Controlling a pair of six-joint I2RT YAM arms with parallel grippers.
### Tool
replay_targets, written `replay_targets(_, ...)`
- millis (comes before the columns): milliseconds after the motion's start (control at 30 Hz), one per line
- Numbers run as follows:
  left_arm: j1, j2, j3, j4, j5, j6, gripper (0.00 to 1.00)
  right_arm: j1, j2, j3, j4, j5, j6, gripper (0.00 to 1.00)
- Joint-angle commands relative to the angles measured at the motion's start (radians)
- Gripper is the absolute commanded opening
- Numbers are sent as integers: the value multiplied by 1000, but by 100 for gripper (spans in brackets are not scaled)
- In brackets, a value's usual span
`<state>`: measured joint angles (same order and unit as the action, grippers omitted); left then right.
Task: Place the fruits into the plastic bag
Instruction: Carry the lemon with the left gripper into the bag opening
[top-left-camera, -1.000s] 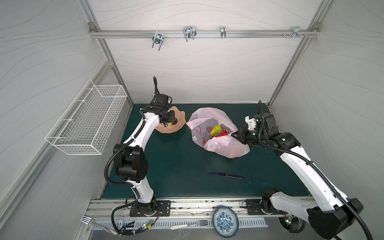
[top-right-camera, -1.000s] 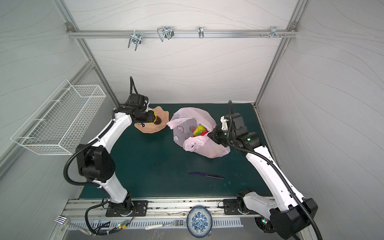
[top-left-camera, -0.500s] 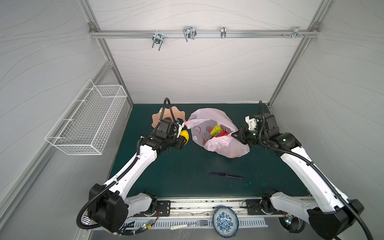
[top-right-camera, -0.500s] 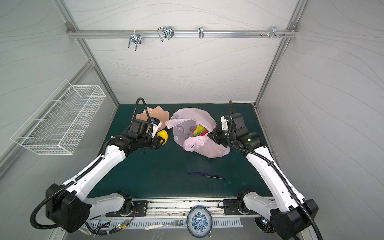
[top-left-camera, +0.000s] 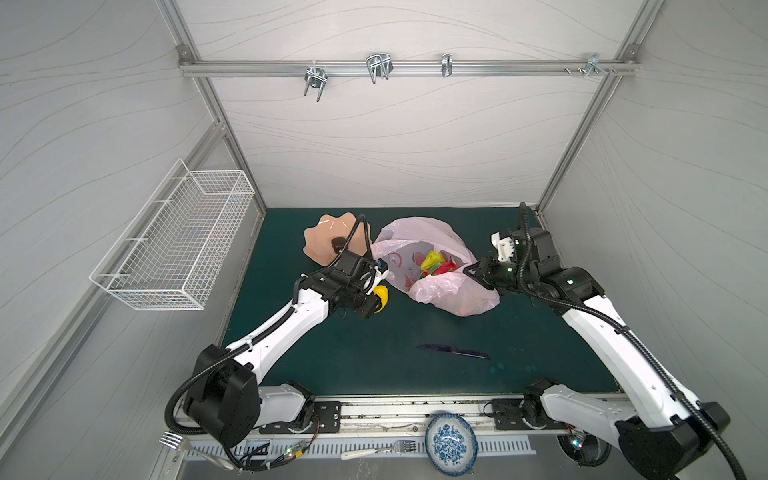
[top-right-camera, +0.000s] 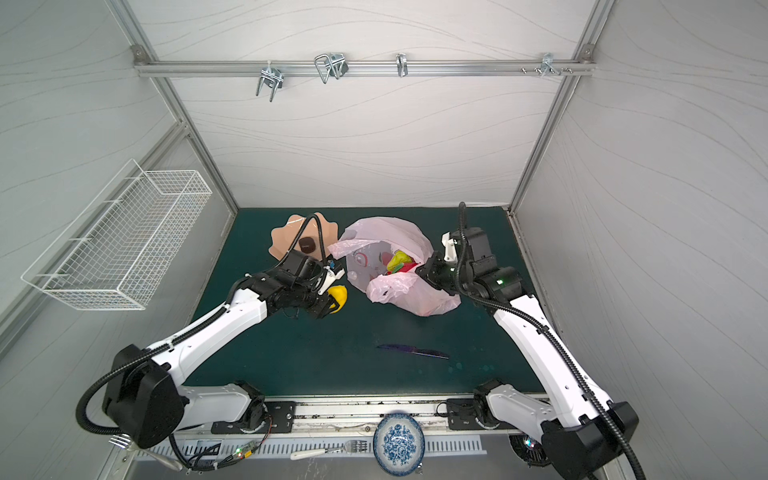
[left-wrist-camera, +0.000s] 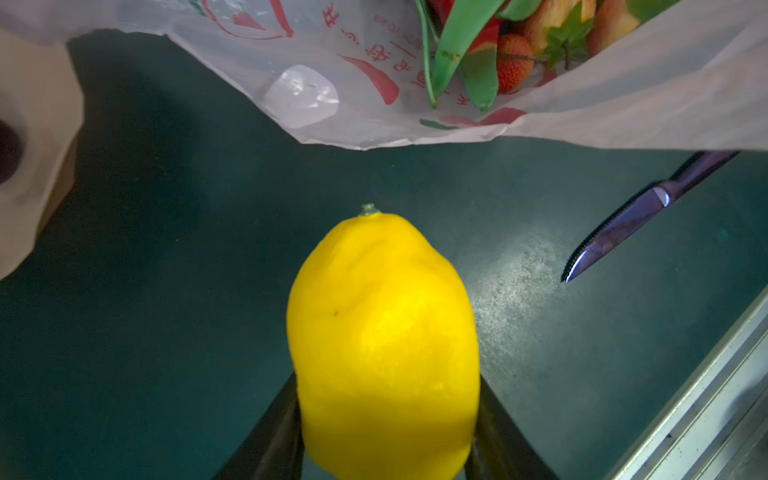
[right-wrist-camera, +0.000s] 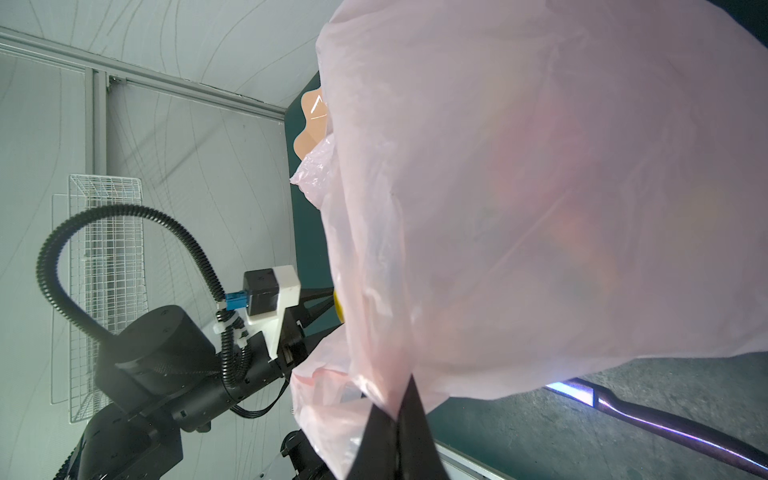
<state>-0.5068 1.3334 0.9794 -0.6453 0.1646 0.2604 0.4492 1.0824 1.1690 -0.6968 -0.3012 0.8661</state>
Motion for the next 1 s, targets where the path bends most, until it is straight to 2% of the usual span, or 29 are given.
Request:
replay_targets(0, -16, 46, 92, -18, -17, 62, 17, -6, -29, -13, -6, -7, -2, 0)
replay_targets(333, -28, 240, 295, -154, 12, 149, 17, -5, -38, -22, 5, -4, 2, 0)
replay_targets(467, -28, 320, 396, -199, -5, 167, 14, -6, -34, -21, 5, -5, 3, 0)
replay_targets(967, -27, 562, 737, -301, 2, 231, 12, -6, -29, -32, 11, -11, 2, 0)
